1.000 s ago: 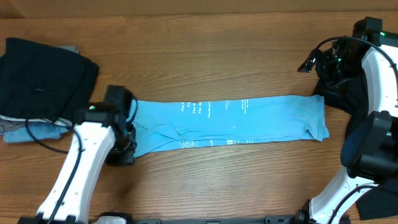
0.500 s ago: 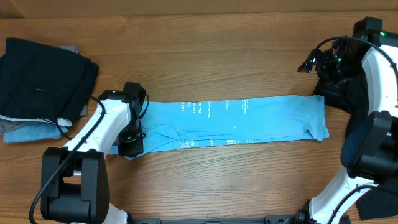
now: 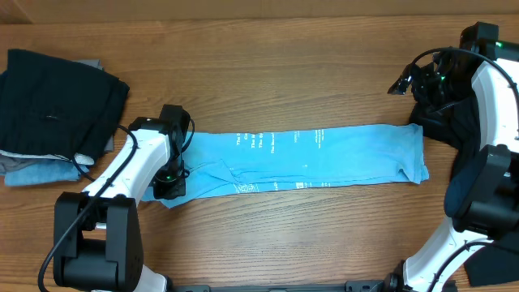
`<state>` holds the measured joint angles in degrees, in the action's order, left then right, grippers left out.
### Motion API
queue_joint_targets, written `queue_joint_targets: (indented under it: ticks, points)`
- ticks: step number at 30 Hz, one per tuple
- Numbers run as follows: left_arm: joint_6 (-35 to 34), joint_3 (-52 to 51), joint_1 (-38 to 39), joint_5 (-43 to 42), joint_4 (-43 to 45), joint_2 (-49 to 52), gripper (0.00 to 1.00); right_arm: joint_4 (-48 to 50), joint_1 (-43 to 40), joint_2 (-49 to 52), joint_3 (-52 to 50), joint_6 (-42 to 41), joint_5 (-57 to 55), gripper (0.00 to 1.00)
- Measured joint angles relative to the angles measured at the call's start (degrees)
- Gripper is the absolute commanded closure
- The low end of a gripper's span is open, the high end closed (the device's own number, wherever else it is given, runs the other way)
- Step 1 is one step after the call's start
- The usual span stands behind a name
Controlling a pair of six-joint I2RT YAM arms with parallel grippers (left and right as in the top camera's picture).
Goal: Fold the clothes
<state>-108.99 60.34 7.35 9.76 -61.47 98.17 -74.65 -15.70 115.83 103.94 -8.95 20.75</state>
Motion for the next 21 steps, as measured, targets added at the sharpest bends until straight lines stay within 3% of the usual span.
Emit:
queue_joint_targets:
  ticks: [10, 12, 17, 21]
  points:
    - [-0.2, 0.0, 0.0, 2.1, 3.3, 3.6, 0.64, 0.0, 0.0, 0.0, 0.0, 0.0, 0.0, 0.00]
    - [-0.2, 0.0, 0.0, 2.1, 3.5, 4.4, 0.68, 0.0, 0.0, 0.0, 0.0, 0.0, 0.0, 0.00]
    - [-0.4, 0.0, 0.0, 2.0, 3.5, 4.8, 0.94, 0.0, 0.0, 0.0, 0.0, 0.0, 0.0, 0.00]
    - [-0.4, 0.0, 0.0, 1.5, 3.5, 4.8, 0.96, 0.0, 0.0, 0.0, 0.0, 0.0, 0.0, 0.00]
